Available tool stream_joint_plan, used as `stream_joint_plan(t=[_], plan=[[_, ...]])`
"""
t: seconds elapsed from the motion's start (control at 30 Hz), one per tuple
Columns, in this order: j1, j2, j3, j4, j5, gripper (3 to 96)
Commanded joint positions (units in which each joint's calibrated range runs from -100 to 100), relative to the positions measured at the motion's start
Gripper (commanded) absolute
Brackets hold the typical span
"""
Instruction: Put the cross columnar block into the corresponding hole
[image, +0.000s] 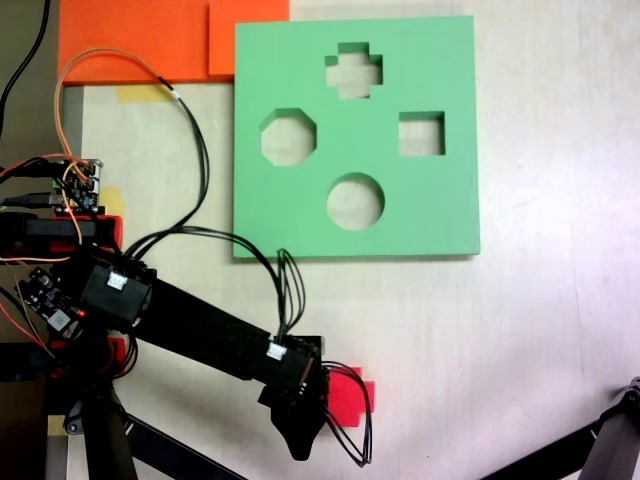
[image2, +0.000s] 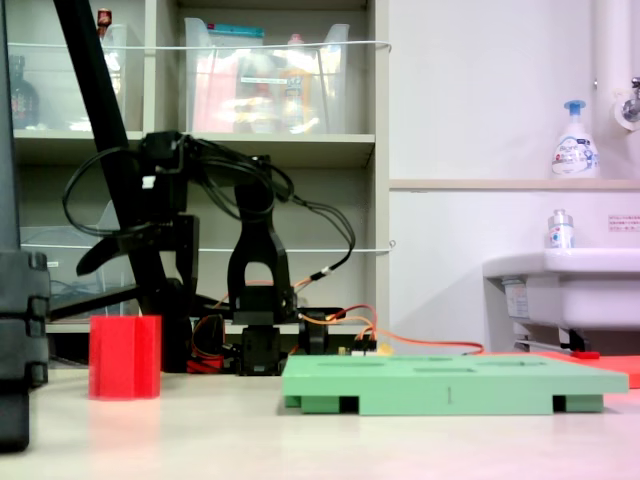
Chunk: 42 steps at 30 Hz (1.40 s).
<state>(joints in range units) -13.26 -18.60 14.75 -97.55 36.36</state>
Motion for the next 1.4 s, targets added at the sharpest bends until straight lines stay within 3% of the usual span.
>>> stream_joint_plan(t=[0.03,0.7,0.73,0.77,0.87,0.93,1.4], plan=[[0.0,2.4,4.8,0.8,-0.3,87.3],[1.0,29.6,18.2,1.4,0.5,86.2],[1.0,30.2,18.2,1.3,0.5,82.9],[1.0,30.6,18.2,1.1,0.5,71.8],[0.6,30.8,18.2,-0.5,0.5,50.1],[0.3,30.8,18.2,-1.2,0.5,43.2],[2.1,18.5,20.6,-2.4,4.4,42.8]])
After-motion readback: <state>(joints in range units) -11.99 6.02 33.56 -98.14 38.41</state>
